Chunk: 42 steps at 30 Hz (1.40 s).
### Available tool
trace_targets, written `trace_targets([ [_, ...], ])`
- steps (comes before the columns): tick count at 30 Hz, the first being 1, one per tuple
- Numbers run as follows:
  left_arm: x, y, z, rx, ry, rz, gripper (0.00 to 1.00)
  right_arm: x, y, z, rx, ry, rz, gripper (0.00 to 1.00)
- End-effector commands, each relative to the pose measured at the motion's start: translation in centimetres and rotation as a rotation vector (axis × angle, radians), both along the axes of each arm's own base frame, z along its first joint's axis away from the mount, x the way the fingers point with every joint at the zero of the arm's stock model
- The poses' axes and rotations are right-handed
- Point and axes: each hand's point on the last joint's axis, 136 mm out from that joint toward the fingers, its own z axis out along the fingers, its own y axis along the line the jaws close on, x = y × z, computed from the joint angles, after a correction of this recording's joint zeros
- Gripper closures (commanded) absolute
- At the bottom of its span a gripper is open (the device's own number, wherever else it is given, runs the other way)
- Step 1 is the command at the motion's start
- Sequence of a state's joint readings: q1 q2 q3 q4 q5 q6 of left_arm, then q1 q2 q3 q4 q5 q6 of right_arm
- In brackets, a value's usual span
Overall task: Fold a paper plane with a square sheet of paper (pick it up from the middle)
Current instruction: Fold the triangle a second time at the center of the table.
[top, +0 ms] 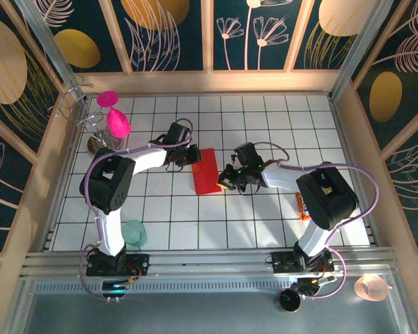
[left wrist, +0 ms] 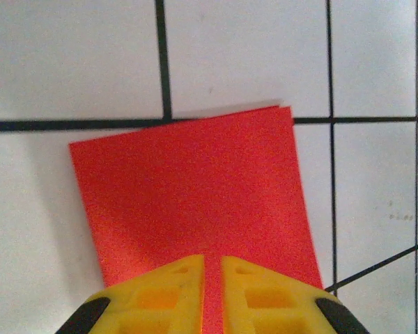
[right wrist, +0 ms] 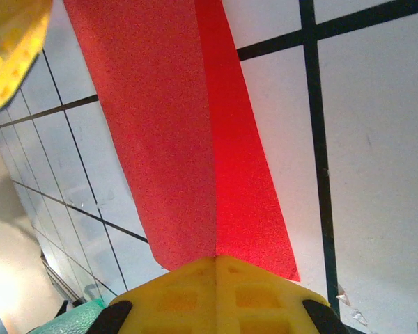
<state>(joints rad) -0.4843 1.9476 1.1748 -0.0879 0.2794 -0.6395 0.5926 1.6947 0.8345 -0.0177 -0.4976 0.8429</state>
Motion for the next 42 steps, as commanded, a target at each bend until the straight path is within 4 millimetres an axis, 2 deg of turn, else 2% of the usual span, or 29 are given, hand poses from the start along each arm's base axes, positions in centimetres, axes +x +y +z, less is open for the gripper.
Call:
trace_targets([
  [1,-1.0,0.3,1.1,-0.007,-0.009,-0.023,0.86,-0.8,-0.8,0.1,-0.022,-0.001,0.008,1.00],
  [11,-2.0,1.4,-2.2,0.051,0.062,-0.001,0.88,-0.1,0.0,0.7,0.010,-0.026,0.020,1.00],
  [18,-2.6,1.6,-3.5,0.054,0.088,0.005,0.92,0.9,3.4,3.0,0.167,-0.110,0.096,1.00],
  [22,-2.9,1.9,-3.9,0.061,0.093,0.008,0.93,2.0,5.3,3.4,0.208,-0.133,0.103,1.00],
  [28,-3.1,1.8,-4.0,0.048,0.095,0.007,0.93,3.6,7.2,2.6,0.212,-0.146,0.086,1.00],
  [33,-3.2,1.7,-3.7,0.035,0.091,0.007,0.93,5.0,7.2,1.8,0.192,-0.150,0.015,1.00],
  [42,-1.6,0.5,-0.4,-0.015,0.023,-0.013,0.93,5.7,6.4,-0.2,0.147,-0.114,-0.072,1.00],
])
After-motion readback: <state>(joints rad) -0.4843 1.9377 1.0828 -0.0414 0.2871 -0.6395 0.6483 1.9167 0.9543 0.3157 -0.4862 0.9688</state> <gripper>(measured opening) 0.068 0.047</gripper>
